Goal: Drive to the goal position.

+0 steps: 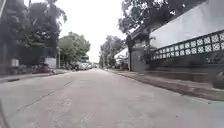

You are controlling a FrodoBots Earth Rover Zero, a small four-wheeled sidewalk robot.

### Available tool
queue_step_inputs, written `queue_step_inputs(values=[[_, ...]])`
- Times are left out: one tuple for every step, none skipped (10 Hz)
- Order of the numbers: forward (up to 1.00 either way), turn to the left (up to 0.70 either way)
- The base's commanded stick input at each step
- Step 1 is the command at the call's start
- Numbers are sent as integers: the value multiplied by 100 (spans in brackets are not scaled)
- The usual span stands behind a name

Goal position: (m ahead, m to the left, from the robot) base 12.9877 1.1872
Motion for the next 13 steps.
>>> queue_step_inputs(values=[[70,0],[70,0],[70,0],[70,0],[70,0],[70,0],[70,0],[70,0],[70,0],[70,0],[70,0],[70,0],[70,0]])
